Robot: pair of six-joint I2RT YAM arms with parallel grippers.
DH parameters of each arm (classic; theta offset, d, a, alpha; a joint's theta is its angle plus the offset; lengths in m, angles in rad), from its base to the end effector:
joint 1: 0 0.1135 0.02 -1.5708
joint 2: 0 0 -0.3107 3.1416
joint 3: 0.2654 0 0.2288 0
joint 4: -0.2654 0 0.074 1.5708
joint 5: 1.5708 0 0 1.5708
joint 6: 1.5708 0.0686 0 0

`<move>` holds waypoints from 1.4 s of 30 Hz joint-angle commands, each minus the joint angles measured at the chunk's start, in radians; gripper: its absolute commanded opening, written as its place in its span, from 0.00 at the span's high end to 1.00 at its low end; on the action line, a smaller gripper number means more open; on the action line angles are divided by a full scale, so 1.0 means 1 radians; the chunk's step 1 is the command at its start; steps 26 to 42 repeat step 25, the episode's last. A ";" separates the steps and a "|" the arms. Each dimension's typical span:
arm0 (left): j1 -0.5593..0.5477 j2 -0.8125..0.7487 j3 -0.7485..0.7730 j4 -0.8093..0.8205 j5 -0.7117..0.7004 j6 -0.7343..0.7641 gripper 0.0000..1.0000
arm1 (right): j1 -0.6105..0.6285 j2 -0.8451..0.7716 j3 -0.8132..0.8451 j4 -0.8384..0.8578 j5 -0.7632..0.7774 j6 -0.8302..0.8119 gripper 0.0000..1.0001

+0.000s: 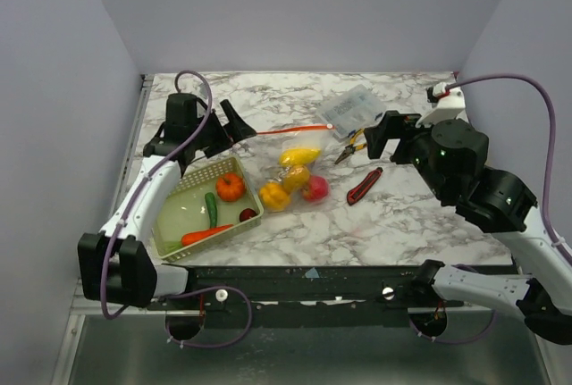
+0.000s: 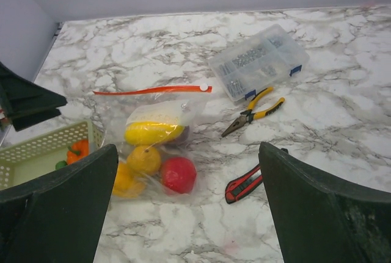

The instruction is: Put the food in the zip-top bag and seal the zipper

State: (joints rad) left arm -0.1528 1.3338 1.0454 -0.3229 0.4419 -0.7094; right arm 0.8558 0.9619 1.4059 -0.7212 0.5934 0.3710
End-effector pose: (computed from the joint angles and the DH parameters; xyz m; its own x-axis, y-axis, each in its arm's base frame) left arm 0.2794 -0.0727 0.3322 -0.7455 -0.4809 -0.4615 -0.0025 0.6943 -0.7196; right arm 0.1219 0.0819 0.4816 -0.2663 0.1517 -0.9519 -0.1897 0.9600 0.2061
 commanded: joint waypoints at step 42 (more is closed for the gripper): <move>-0.007 -0.826 0.143 -0.032 -0.349 0.244 0.01 | -0.002 -0.337 -0.113 0.241 0.084 -0.090 0.00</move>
